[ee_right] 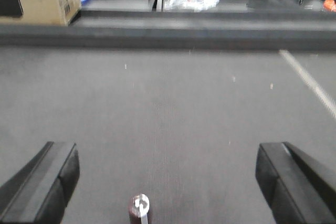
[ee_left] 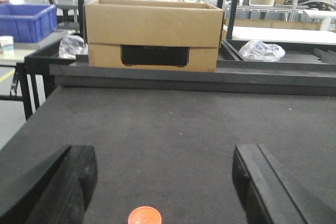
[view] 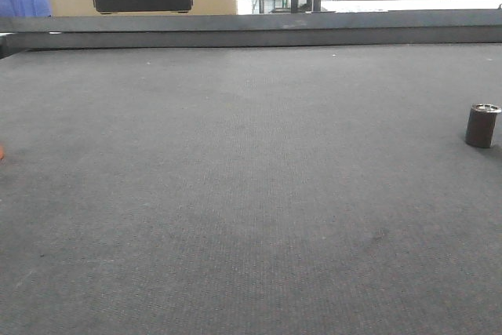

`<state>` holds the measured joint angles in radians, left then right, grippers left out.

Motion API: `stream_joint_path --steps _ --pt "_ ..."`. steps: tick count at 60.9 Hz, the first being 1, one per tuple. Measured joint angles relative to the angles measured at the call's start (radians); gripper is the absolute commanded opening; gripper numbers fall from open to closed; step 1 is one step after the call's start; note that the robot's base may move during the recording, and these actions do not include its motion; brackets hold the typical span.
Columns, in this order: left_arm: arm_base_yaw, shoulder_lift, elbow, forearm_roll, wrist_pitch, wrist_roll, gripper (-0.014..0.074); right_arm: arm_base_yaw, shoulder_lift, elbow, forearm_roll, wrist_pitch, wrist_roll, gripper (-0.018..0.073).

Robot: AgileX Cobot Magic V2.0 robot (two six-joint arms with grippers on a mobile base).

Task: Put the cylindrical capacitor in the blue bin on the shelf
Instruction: 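Close the right gripper on the capacitor and lift it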

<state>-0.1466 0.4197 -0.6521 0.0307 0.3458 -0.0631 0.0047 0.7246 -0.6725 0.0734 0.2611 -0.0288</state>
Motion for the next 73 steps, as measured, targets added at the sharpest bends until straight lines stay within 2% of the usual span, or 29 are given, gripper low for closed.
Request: stream_joint_path --steps 11,19,26,40,56,73 --pt "0.0 0.012 0.0 -0.042 0.001 0.0 0.0447 0.0 0.025 0.209 0.0 -0.195 0.0 0.057" --pt "0.0 0.012 0.0 -0.043 0.001 0.0 0.046 0.0 0.105 0.387 0.0 -0.454 0.0 0.057" --pt "0.0 0.012 0.0 -0.043 0.001 0.0 0.046 0.0 0.208 0.456 0.0 -0.65 0.0 0.057" --pt "0.0 0.012 0.0 -0.046 0.001 0.0 0.046 0.026 0.457 0.466 -0.031 -0.959 0.0 0.057" --pt "0.0 0.012 0.0 -0.046 0.001 0.0 0.0456 0.037 0.766 0.455 -0.042 -1.25 0.0 0.057" --pt "0.0 0.012 0.0 -0.046 0.001 0.0 0.0456 0.037 1.02 0.329 -0.011 -1.355 0.0 0.057"
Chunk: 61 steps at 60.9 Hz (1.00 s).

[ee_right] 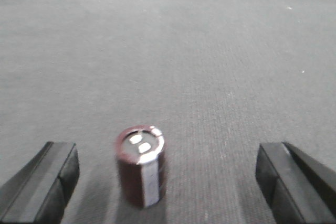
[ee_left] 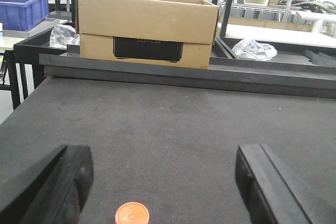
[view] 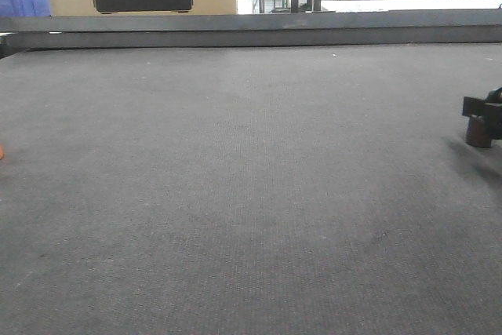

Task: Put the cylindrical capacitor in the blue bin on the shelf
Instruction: 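Close the right gripper on the capacitor and lift it, then lower the left gripper onto the orange-capped cylinder, close and lift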

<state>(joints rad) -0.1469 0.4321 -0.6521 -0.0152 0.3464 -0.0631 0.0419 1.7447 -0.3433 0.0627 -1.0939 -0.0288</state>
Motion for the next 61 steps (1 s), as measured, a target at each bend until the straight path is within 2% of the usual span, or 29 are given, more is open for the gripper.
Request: stream_joint_path --steps 16,31,38,43,50,55,61 --pt "0.0 0.0 0.0 0.0 0.0 0.0 0.0456 0.0 0.122 -0.092 0.006 -0.005 0.0 0.057" --pt "0.0 0.0 0.0 0.0 0.0 0.0 0.0456 0.0 0.159 -0.132 -0.036 -0.003 0.0 0.0547" --pt "0.0 0.0 0.0 0.0 0.0 0.0 0.0456 0.0 0.159 -0.132 -0.038 0.001 0.0 0.0401" --pt "0.0 0.0 0.0 0.0 0.0 0.0 0.0456 0.0 0.159 -0.132 -0.038 0.005 0.0 0.0223" --pt "0.0 0.0 0.0 0.0 0.0 0.0 0.0456 0.001 0.159 -0.132 -0.042 0.01 0.0 0.0022" --pt "0.0 0.0 0.0 0.0 0.0 0.0 0.0456 0.002 0.159 -0.132 -0.042 0.01 0.0 -0.0075" --pt "0.0 0.0 0.0 0.0 0.011 0.0 0.0456 0.002 0.149 -0.132 -0.042 0.017 0.0 -0.0129"
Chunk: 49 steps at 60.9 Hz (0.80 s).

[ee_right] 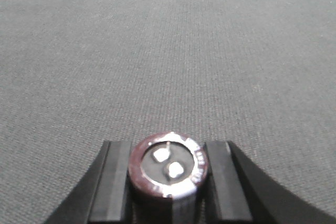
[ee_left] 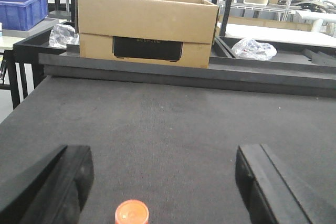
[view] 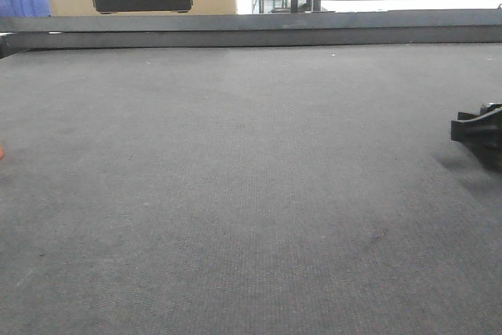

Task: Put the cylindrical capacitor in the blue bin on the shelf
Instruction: 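Lower the left gripper onto the orange-capped cylinder, close and lift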

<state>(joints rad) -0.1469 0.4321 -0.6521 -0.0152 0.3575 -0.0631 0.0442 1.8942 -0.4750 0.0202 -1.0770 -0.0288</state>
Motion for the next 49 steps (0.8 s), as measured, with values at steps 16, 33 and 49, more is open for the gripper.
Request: stream_joint_path --steps 16,33,49 --pt "0.0 0.0 0.094 0.0 0.056 0.0 0.0456 0.0 -0.22 0.0 0.0 0.017 0.0 -0.013" --pt "0.0 0.038 0.42 0.0 -0.265 0.0 0.0457 0.0 -0.645 0.002 -0.001 0.237 0.0 -0.013" --pt "0.0 0.285 0.554 0.0 -0.682 0.0 0.0457 0.0 -0.942 0.0 -0.001 0.49 0.0 -0.013"
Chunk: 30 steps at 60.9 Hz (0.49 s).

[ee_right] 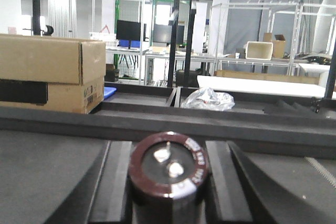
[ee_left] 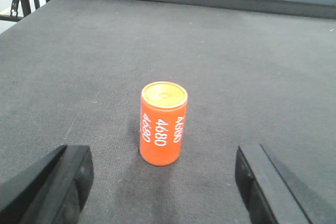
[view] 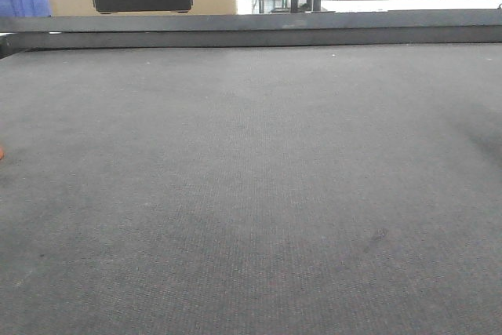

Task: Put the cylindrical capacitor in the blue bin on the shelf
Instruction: 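Lower the left gripper onto the orange-capped cylinder, close and lift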

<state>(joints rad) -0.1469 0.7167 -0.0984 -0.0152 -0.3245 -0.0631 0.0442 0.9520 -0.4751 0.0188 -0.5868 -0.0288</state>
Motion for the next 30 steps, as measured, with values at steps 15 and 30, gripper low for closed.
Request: stream_joint_path --steps 15,30 --pt "0.0 0.397 -0.013 0.0 -0.306 0.0 0.0457 0.0 -0.072 0.0 0.0 0.072 0.0 -0.013" --pt "0.0 0.689 -0.168 0.0 -0.355 0.0 0.0457 0.0 -0.072 0.0 0.0 0.097 0.0 -0.013"
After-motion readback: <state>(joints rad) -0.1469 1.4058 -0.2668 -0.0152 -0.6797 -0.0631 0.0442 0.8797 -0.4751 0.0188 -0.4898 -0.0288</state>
